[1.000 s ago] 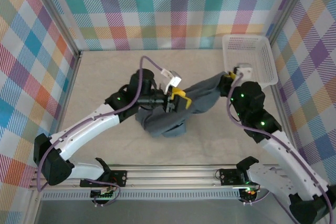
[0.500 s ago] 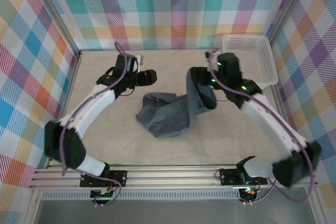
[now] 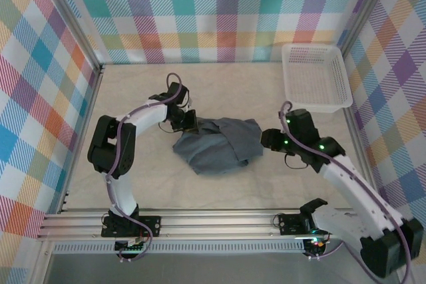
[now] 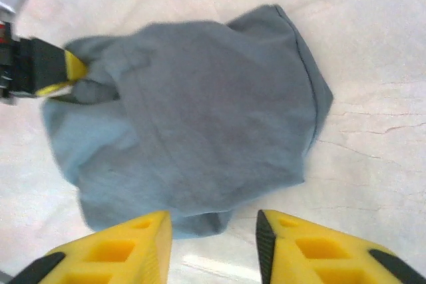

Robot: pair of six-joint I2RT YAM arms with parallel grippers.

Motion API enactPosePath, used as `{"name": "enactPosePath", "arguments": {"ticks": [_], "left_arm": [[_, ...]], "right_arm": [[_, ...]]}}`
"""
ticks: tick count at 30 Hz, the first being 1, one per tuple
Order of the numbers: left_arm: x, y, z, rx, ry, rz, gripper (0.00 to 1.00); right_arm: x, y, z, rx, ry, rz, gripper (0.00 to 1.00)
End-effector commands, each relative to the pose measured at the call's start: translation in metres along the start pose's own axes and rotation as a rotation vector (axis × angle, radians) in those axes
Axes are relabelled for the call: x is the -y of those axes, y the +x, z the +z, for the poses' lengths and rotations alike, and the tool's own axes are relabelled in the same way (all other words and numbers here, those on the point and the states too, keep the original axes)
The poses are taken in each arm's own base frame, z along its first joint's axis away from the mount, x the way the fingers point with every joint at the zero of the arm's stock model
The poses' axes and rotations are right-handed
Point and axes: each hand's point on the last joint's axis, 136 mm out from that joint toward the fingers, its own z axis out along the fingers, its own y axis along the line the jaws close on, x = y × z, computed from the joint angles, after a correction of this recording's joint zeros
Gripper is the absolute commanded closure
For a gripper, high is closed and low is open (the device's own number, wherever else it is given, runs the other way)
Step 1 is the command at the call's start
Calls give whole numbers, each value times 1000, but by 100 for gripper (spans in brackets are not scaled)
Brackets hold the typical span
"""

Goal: Fold the inside-out t-shirt

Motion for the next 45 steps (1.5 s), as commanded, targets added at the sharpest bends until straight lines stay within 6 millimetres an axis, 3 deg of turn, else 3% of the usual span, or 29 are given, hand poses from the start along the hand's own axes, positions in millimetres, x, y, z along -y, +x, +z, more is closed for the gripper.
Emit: {"name": "enactPosePath", "arguments": {"ticks": [1,4,7,9,10,12,14,19,22,25,27,28,31,35,38,40,42,44,45], "left_arm": [[58,-48,-71,196,181,66,100],[105,-74,-155,372,285,168,100],[139,-75,-231,501,363,282,100],[143,-63,-257,519,355,314,100],[139,-54,-261,511,333,321,100],[121,-33,-246,456,281,308,100],[100,-8,-218,381,252,276,100],[73,48,-167,260,243,227,100],[30,63,-149,208,27,193,100],[-18,67,-144,179,-225,142,100],[-29,69,-144,192,-271,128,100],[-28,69,-143,205,-256,123,98],[2,68,-143,233,-81,143,86],[30,66,-153,266,70,155,100],[50,64,-168,305,170,193,100],[60,65,-178,327,223,221,100],[58,63,-186,353,206,221,100],[49,60,-194,393,153,212,99],[42,59,-198,411,119,198,92]], "right_arm": [[-30,-17,-9,31,-118,-6,56],[-62,-48,-12,38,-192,-67,52],[-85,-80,-18,80,-228,-103,51],[-93,-93,-22,114,-236,-108,50],[-95,-96,-23,125,-241,-112,49],[-94,-96,-20,128,-246,-123,48],[-90,-87,-12,104,-242,-125,47],[-87,-61,8,-1,-281,-115,46],[-92,-48,20,-65,-314,-151,43],[-111,-24,41,-119,-305,-364,37],[-127,-7,59,-137,-281,-555,30],[-137,1,69,-133,-286,-643,26],[-170,16,95,-92,-381,-821,14],[-204,18,127,32,-467,-998,8],[-217,10,153,125,-469,-1042,8],[-225,6,167,128,-477,-1026,16],[-237,7,169,103,-524,-992,35],[-242,3,164,121,-543,-937,72],[-240,0,159,142,-534,-918,87]]}}
